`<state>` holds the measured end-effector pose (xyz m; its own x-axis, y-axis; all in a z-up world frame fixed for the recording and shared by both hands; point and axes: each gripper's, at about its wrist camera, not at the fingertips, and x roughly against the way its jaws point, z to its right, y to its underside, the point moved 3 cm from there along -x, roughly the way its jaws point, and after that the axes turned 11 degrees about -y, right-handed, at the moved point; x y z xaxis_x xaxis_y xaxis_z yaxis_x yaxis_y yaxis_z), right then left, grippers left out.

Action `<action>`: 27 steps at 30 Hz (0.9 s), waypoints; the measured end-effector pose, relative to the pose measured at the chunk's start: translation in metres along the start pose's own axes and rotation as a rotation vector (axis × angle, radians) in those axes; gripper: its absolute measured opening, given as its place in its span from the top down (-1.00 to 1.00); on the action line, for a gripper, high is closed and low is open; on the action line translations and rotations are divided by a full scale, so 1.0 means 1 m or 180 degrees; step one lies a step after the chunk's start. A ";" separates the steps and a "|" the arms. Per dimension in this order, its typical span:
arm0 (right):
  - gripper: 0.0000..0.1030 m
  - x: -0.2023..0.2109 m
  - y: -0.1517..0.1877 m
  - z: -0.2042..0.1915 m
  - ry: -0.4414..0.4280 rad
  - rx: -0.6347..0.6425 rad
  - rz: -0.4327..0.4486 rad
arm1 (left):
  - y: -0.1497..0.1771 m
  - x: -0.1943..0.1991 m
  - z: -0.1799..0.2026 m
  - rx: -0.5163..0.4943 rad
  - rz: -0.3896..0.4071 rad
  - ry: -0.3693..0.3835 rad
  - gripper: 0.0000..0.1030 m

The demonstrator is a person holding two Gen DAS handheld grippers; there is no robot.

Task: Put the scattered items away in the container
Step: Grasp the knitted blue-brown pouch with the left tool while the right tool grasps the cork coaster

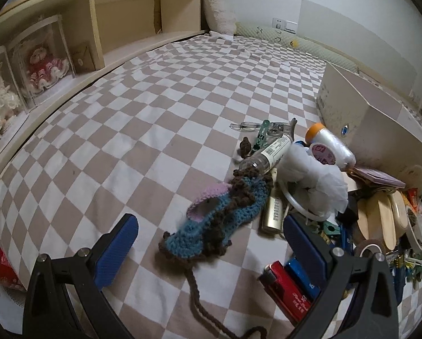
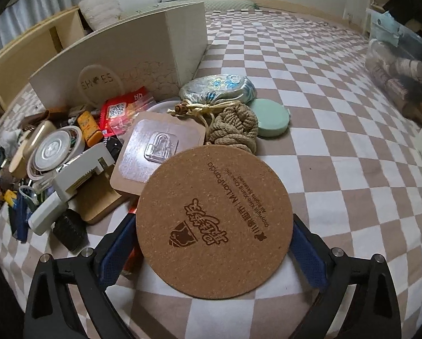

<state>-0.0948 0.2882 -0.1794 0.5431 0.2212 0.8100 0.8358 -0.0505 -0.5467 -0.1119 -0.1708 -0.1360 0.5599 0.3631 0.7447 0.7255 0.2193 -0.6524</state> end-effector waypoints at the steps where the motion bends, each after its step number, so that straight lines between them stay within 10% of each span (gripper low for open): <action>1: -0.94 0.001 0.000 -0.002 0.0019 0.0004 0.0000 | -0.001 -0.001 0.002 -0.0024 0.0013 0.0001 -1.00; 20: -0.95 0.032 0.041 -0.025 -0.0218 -0.0439 0.0000 | -0.004 -0.032 0.029 -0.0444 -0.0062 0.0003 -0.72; 22: -0.95 0.032 0.044 -0.027 -0.0243 -0.0491 -0.0015 | -0.004 -0.033 0.029 -0.0400 -0.0022 -0.0032 -0.34; 27: -0.95 0.034 0.041 -0.031 -0.0335 -0.0566 -0.0025 | -0.005 -0.037 0.024 -0.0261 -0.0080 0.0024 -0.33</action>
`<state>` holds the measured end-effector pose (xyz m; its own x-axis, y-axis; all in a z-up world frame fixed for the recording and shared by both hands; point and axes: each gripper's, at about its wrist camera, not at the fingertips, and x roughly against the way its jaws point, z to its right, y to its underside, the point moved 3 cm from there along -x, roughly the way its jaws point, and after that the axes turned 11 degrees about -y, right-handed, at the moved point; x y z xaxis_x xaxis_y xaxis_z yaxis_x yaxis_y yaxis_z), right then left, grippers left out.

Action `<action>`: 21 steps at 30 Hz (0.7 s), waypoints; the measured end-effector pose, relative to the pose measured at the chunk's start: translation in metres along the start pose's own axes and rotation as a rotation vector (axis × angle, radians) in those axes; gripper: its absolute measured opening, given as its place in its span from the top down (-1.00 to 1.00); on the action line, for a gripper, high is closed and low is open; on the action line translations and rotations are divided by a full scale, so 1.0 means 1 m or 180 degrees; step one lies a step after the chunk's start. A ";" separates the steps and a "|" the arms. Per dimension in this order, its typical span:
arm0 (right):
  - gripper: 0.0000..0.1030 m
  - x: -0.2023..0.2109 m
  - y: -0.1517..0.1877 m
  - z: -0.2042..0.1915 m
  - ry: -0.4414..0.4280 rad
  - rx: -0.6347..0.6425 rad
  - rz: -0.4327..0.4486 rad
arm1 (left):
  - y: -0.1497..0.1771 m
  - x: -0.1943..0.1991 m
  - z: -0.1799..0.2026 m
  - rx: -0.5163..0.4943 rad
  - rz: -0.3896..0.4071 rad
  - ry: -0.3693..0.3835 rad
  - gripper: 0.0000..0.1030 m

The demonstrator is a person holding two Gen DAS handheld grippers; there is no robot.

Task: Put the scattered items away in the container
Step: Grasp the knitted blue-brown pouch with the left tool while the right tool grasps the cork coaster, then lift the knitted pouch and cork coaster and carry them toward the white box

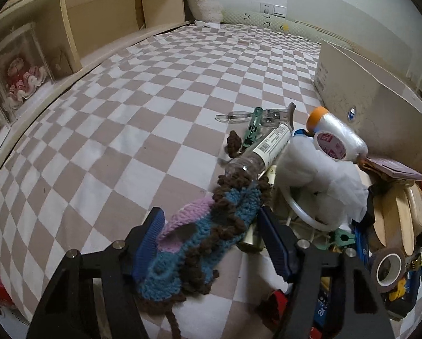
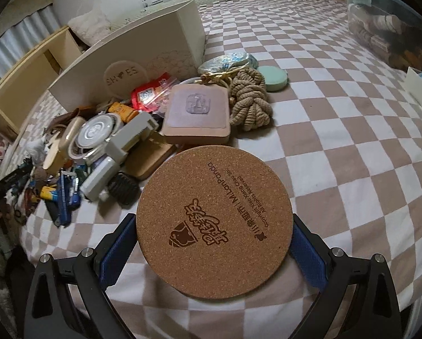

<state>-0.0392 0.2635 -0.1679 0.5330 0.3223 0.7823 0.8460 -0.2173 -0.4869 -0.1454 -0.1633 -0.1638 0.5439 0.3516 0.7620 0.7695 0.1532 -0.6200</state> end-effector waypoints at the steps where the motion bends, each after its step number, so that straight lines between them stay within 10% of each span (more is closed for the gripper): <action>1: -0.95 0.000 0.000 -0.001 -0.0009 0.0001 -0.0005 | 0.001 0.000 0.000 -0.0011 -0.0004 0.0006 -0.33; 6: -0.95 -0.003 0.004 -0.009 -0.0046 0.0000 -0.0052 | 0.005 -0.001 -0.004 -0.0014 -0.0047 0.0045 -0.25; 9: -0.95 -0.002 0.006 -0.012 -0.0041 0.0010 -0.0065 | 0.007 -0.001 -0.005 -0.0059 -0.0056 -0.0013 0.26; 21: -0.95 0.005 0.011 -0.017 -0.0094 -0.0067 0.0045 | 0.015 0.021 -0.019 0.0139 -0.0084 0.0171 0.47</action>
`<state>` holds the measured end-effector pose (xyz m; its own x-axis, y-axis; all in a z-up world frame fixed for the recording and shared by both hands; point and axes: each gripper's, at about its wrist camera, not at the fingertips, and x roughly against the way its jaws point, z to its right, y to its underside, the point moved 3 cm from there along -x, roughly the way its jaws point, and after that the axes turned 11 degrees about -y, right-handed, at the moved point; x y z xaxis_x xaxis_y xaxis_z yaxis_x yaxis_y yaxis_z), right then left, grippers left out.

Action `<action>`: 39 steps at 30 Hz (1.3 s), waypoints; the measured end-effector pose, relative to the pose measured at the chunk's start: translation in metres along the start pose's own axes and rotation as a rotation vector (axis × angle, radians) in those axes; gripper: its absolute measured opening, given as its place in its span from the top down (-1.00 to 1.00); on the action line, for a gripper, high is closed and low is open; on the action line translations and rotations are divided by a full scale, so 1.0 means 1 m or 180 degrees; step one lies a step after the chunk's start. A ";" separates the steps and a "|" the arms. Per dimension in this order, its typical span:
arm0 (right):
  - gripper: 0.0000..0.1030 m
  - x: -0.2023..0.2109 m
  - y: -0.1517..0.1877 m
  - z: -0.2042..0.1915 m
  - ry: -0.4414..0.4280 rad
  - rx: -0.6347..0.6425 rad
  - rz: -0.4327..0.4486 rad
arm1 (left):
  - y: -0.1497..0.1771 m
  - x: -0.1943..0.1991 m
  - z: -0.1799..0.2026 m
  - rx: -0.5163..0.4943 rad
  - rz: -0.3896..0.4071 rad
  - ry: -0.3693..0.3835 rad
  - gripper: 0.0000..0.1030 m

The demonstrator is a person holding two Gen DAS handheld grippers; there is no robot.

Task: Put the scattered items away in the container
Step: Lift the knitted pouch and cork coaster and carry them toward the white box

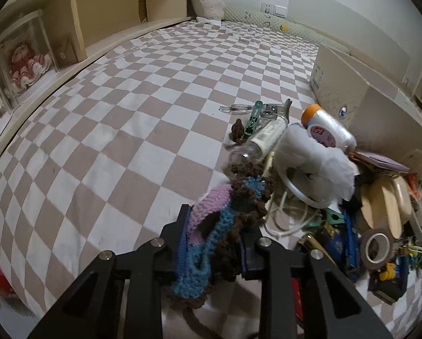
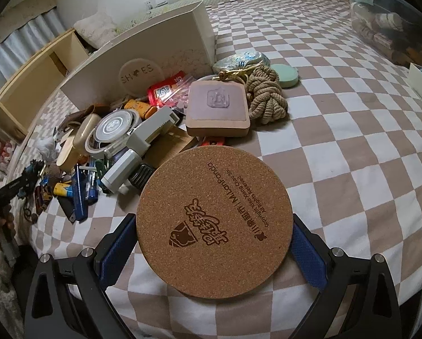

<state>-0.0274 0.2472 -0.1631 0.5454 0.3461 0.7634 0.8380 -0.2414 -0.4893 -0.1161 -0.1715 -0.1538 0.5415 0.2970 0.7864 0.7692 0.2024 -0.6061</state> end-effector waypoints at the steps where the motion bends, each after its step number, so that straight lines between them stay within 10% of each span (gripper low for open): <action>1: -0.95 0.001 0.001 0.000 -0.0002 -0.0010 0.0013 | 0.001 0.004 -0.001 0.0036 0.0017 0.0022 0.47; 39: -0.95 0.064 -0.046 -0.073 -0.0299 0.0602 0.0537 | -0.007 0.171 0.069 -0.0059 0.0587 0.0640 0.48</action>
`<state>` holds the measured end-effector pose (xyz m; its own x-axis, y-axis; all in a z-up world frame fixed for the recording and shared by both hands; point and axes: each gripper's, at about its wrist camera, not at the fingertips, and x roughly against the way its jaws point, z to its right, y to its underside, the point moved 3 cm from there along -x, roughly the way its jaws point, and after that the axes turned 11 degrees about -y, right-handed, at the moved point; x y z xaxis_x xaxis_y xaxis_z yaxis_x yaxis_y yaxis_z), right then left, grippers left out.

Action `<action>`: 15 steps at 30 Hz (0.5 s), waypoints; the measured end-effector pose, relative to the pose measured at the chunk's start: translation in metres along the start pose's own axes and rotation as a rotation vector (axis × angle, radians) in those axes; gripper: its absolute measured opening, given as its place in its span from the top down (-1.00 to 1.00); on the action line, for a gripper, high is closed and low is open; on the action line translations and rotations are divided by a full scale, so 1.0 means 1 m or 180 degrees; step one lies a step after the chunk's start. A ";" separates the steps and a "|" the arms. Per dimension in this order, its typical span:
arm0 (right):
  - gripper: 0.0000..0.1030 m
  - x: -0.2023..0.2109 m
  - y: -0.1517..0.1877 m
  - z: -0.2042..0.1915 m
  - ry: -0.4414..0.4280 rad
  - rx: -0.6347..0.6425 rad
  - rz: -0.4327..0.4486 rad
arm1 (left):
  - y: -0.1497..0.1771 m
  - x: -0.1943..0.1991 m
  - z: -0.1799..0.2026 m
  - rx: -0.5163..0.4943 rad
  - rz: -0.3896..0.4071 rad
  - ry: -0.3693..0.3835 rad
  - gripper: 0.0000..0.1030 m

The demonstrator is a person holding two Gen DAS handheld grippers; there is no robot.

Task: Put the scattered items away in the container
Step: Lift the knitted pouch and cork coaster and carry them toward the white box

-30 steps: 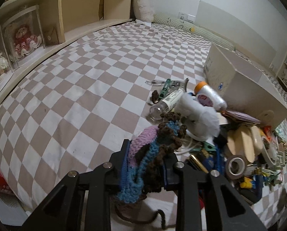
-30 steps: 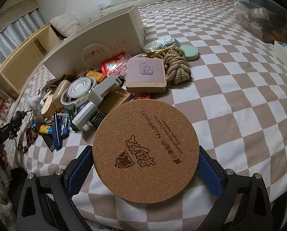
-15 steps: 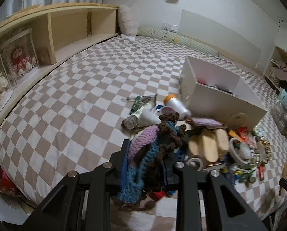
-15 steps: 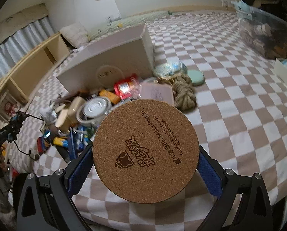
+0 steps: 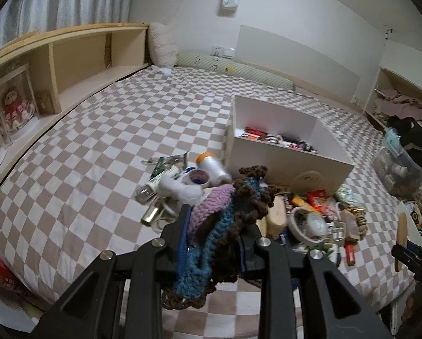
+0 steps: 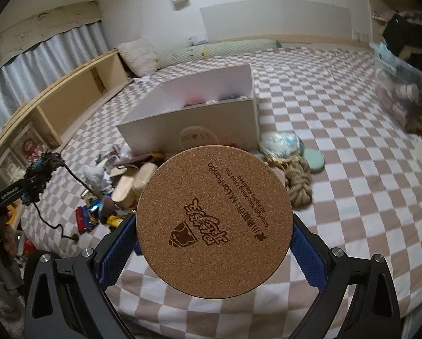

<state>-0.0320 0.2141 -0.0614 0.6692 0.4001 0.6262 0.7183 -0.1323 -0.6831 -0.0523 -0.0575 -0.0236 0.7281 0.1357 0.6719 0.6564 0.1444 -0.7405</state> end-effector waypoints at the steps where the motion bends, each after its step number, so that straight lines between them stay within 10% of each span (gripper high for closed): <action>1: -0.95 0.001 -0.002 -0.003 -0.0015 0.0012 0.0010 | -0.002 0.004 0.002 -0.0002 0.0020 0.0020 0.48; 15: -0.95 0.004 -0.027 -0.030 -0.0201 0.0208 -0.0026 | -0.024 0.037 0.043 -0.0045 0.0144 0.0250 0.47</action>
<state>-0.0431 0.1917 -0.0290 0.6485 0.4577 0.6082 0.7083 -0.0701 -0.7025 -0.0496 -0.0135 0.0194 0.7699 0.0644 0.6348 0.6248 0.1259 -0.7706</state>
